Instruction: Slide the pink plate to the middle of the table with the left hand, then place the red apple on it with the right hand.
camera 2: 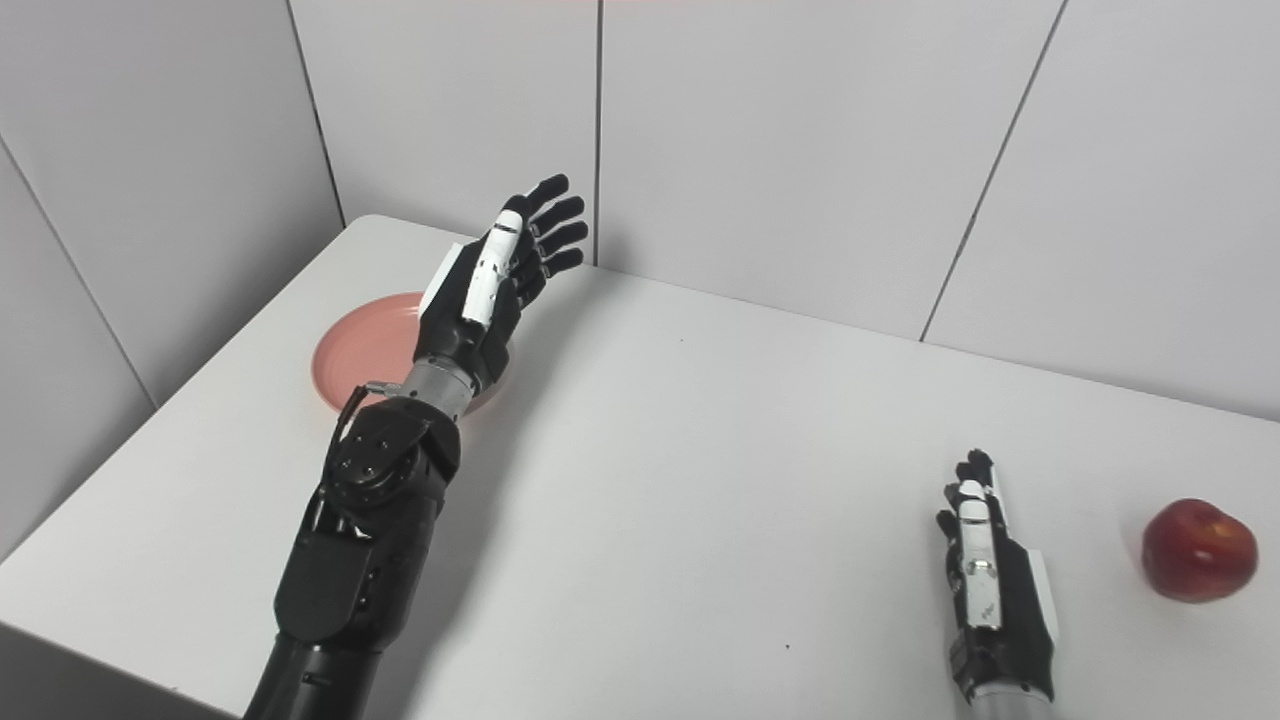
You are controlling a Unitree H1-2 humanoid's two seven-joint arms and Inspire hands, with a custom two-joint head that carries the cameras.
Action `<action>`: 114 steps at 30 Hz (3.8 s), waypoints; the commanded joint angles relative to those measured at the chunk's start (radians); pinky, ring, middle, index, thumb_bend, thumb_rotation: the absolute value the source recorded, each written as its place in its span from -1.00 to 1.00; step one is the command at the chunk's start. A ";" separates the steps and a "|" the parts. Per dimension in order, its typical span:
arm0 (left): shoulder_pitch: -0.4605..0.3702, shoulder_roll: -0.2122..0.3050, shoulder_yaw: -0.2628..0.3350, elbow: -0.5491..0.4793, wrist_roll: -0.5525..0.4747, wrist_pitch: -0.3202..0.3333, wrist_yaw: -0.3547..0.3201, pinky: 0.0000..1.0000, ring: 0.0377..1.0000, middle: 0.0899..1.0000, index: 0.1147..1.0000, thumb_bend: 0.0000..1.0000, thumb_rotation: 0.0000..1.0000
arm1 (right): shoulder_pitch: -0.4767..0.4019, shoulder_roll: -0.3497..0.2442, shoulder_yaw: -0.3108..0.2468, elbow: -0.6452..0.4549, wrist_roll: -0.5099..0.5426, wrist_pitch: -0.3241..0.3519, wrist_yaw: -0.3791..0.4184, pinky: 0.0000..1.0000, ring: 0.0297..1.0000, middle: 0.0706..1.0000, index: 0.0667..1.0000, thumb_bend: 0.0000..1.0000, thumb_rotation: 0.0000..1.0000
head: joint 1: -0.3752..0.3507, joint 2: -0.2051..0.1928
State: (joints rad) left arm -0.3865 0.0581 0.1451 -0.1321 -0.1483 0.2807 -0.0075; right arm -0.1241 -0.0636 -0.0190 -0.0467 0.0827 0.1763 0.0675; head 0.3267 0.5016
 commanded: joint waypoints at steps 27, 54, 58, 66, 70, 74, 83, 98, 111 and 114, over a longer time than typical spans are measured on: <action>-0.118 0.162 0.179 0.103 -0.069 -0.074 0.032 0.75 0.75 0.75 0.70 -0.21 0.99 | -0.025 -0.016 -0.001 -0.010 0.005 -0.051 0.018 1.00 1.00 1.00 1.00 -0.74 1.00 | 0.022 -0.004; -0.136 0.278 0.271 0.253 -0.115 -0.064 0.059 0.68 0.69 0.69 0.64 -0.33 1.00 | -0.025 -0.014 -0.009 -0.014 0.024 -0.040 0.025 1.00 1.00 1.00 1.00 -0.74 1.00 | 0.032 -0.002; -0.138 0.283 0.287 0.270 -0.122 -0.059 0.071 0.67 0.67 0.66 0.62 -0.34 1.00 | -0.025 -0.015 -0.010 -0.016 0.027 -0.038 0.027 1.00 1.00 1.00 1.00 -0.74 1.00 | 0.035 0.000; -0.132 0.304 0.313 0.308 -0.138 -0.069 0.078 0.66 0.67 0.66 0.63 -0.29 1.00 | -0.024 -0.017 -0.008 -0.012 0.012 -0.048 0.020 1.00 1.00 1.00 1.00 -0.73 1.00 | 0.037 0.000; -0.131 0.313 0.321 0.333 -0.139 -0.081 0.081 0.67 0.67 0.65 0.61 -0.26 1.00 | -0.025 -0.015 -0.010 -0.012 0.014 -0.050 0.019 1.00 1.00 1.00 1.00 -0.77 1.00 | 0.038 0.001; -0.129 0.318 0.323 0.352 -0.143 -0.085 0.082 0.66 0.66 0.64 0.60 -0.27 1.00 | -0.025 -0.014 -0.013 -0.017 0.022 -0.039 0.021 1.00 1.00 1.00 1.00 -0.76 1.00 | 0.039 0.003; -0.123 0.331 0.324 0.404 -0.160 -0.098 0.066 0.64 0.68 0.68 0.63 -0.31 1.00 | -0.021 -0.013 -0.018 -0.029 0.034 -0.023 0.022 1.00 1.00 1.00 1.00 -0.73 1.00 | 0.044 0.006; -0.104 0.347 0.318 0.504 -0.178 -0.152 0.034 0.72 0.70 0.68 0.64 -0.33 1.00 | -0.021 -0.016 -0.018 -0.036 0.031 -0.009 0.020 1.00 1.00 1.00 1.00 -0.73 1.00 | 0.047 0.012; -0.095 0.338 0.307 0.570 -0.173 -0.181 0.029 0.70 0.70 0.68 0.63 -0.30 1.00 | -0.022 -0.016 -0.019 -0.034 0.033 -0.007 0.023 1.00 1.00 1.00 1.00 -0.72 1.00 | 0.047 0.015; -0.094 0.342 0.305 0.600 -0.185 -0.201 0.003 0.71 0.72 0.69 0.62 -0.29 1.00 | -0.022 -0.018 -0.018 -0.037 0.035 -0.004 0.027 1.00 1.00 1.00 1.00 -0.73 1.00 | 0.046 0.016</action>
State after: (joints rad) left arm -0.4438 0.3703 0.4543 0.4754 -0.3232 0.1330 0.0191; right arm -0.1217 -0.0775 -0.0336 -0.0502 0.1074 0.1746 0.0910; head 0.3728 0.5170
